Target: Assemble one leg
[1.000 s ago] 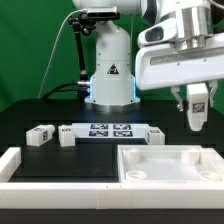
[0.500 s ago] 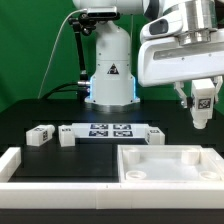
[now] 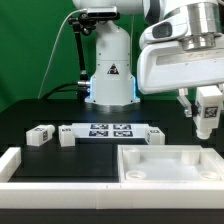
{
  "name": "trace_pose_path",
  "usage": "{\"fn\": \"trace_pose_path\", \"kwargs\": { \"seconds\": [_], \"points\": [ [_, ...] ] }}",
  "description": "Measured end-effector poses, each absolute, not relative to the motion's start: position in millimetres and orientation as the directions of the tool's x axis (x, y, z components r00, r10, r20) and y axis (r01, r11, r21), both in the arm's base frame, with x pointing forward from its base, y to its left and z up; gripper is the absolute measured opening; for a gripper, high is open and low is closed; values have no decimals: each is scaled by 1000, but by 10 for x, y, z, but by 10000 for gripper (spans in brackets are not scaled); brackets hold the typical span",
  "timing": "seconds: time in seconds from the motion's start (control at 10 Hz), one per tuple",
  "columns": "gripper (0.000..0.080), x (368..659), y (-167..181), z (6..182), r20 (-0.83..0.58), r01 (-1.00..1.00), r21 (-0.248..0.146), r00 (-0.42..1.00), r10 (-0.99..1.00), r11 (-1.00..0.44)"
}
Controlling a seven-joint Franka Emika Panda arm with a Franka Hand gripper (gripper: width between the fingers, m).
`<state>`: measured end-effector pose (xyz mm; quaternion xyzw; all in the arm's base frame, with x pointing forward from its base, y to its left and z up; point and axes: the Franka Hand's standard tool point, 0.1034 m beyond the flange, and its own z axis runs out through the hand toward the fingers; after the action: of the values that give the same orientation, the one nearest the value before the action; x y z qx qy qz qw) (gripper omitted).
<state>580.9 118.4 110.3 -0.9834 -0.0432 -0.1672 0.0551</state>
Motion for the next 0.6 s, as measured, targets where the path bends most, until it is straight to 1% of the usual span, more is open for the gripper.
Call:
{"fn": "trace_pose_path", "kwargs": {
  "seconds": [0.1,0.2,0.5,0.6],
  "points": [
    [290,5878,1146,1084,340,117,-87,937,81,-989],
    [290,5851,1173,1078,337,121,-88,938,85,-989],
    [290,5882,1165,1074,413,124,-79,907,81,-989],
    [290,5844,1204,948,428,138,-72,899,94,-988]
  ]
}}
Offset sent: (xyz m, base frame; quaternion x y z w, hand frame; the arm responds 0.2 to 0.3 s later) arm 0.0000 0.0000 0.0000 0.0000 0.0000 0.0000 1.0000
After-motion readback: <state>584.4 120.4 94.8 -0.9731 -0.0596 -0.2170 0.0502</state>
